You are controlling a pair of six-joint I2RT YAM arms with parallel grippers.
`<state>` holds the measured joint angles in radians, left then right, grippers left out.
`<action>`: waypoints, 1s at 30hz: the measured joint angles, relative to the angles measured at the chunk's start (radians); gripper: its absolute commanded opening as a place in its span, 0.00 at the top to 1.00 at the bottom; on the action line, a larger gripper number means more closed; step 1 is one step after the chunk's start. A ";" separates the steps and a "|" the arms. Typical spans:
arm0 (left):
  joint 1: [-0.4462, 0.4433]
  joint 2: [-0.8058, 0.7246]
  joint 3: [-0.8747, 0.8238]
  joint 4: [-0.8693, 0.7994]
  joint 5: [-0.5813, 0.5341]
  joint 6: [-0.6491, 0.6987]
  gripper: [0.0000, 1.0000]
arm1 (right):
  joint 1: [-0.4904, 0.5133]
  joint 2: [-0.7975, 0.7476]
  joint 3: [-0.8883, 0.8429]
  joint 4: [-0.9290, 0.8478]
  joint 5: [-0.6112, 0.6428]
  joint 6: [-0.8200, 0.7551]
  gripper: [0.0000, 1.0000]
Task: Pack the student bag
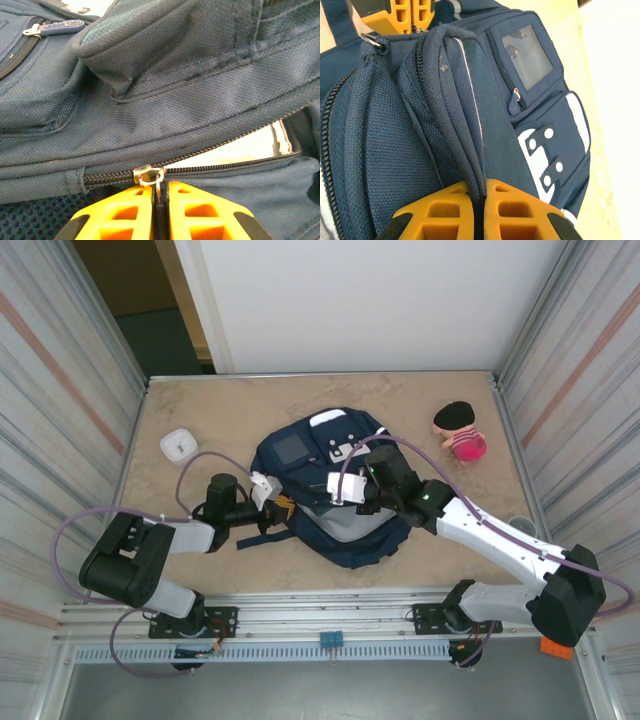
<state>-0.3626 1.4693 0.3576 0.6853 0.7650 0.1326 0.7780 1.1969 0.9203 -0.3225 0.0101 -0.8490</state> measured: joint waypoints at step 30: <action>-0.277 -0.137 -0.034 -0.124 -0.196 -0.103 1.00 | 0.013 0.040 -0.122 0.111 -0.001 0.354 0.38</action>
<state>-0.6399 1.3327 0.3233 0.5617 0.5690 0.0292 0.7914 1.2369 0.7982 -0.2111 0.0090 -0.4946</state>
